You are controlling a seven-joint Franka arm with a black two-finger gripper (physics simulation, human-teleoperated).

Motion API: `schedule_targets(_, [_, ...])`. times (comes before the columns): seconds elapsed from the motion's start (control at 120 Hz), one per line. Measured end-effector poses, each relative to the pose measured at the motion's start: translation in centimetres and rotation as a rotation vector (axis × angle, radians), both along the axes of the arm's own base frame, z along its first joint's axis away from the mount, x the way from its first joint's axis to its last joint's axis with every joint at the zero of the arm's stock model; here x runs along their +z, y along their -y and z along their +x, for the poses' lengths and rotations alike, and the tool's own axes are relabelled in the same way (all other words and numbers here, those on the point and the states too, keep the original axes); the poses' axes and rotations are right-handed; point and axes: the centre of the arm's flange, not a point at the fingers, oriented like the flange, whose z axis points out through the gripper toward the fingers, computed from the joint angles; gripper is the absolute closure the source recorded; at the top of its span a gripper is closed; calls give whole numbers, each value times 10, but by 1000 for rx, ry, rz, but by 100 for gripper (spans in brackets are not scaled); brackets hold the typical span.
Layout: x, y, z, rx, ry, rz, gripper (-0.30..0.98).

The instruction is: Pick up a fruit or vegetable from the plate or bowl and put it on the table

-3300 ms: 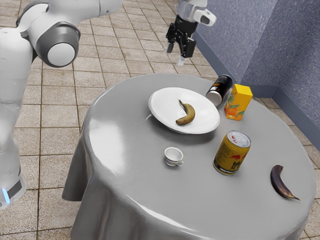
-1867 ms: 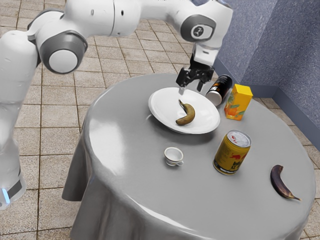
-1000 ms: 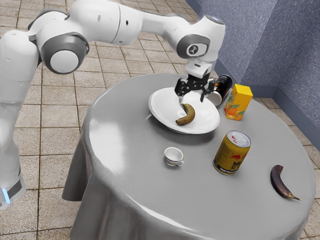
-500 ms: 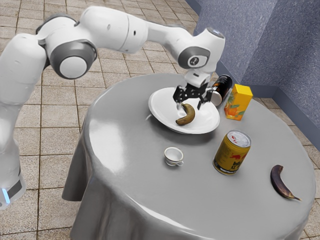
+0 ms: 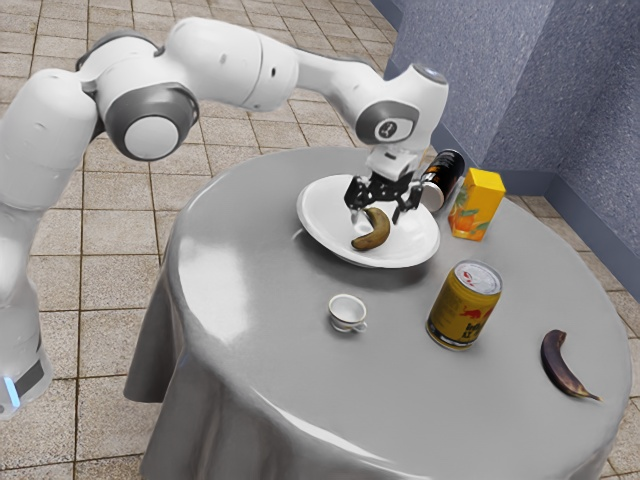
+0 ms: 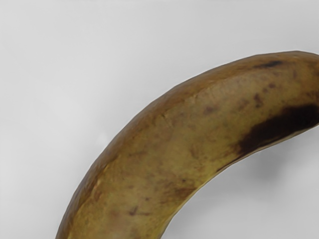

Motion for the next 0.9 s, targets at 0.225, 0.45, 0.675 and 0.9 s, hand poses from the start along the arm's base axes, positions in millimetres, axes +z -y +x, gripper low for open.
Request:
schedule_targets(0.225, [-7,7,3,-17,-6,-2,0])
schedule_targets(0.45, [-12,8,4,-21,-7,-1,0])
schedule_targets(0.675, [-14,7,5,-22,-8,0,20])
schedule_targets(0.9, [-14,7,6,-18,-2,3,43])
